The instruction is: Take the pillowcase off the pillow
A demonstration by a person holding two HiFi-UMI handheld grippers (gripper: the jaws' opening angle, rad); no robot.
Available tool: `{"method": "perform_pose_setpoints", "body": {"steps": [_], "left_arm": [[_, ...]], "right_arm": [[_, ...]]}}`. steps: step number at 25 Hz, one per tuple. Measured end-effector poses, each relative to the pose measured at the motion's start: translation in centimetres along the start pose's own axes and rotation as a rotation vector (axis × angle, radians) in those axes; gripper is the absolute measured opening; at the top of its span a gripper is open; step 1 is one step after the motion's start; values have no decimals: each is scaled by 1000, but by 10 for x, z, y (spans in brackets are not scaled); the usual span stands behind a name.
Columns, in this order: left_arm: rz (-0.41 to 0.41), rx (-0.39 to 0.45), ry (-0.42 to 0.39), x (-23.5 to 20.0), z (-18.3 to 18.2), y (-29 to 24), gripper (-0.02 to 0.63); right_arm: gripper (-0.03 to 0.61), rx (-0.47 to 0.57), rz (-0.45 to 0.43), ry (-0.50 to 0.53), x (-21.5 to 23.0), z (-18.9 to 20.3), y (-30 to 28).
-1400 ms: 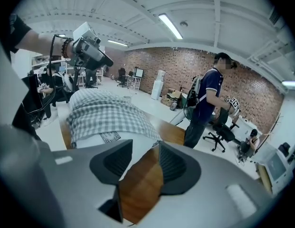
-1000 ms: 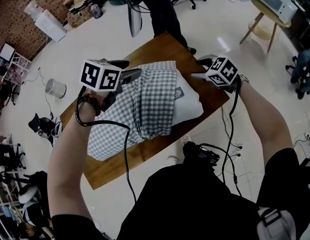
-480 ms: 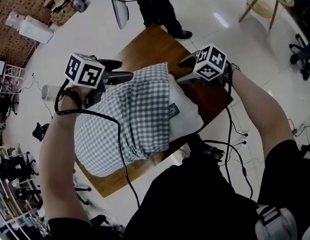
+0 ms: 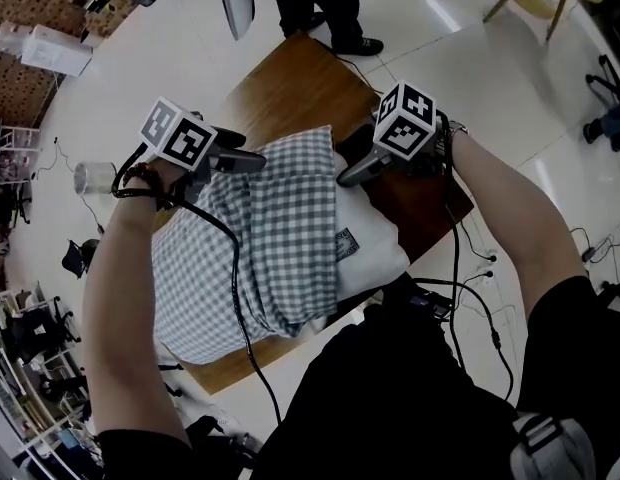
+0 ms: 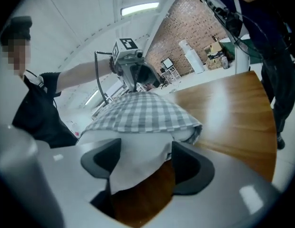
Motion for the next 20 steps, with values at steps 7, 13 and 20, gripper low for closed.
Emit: {"method": "perform_pose_setpoints", "body": {"steps": [7,13,20], "left_arm": [[38,-80,115,-19,26,-27,236],[-28,-23,181,-36,31,-18,23],[-67,50,206,-29,24,11,15]], "right_arm": [[235,105,-103,-96,-7,2,-18],[31,199,19,35,-23,5,-13],[20,217,245,313,-78,-16,16]]}}
Point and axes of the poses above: the fingertips, and each gripper's own axes: y backward along the fingers, x to its right, z out of its underside, the point moved 3 cm from there along y, backward along the fingers
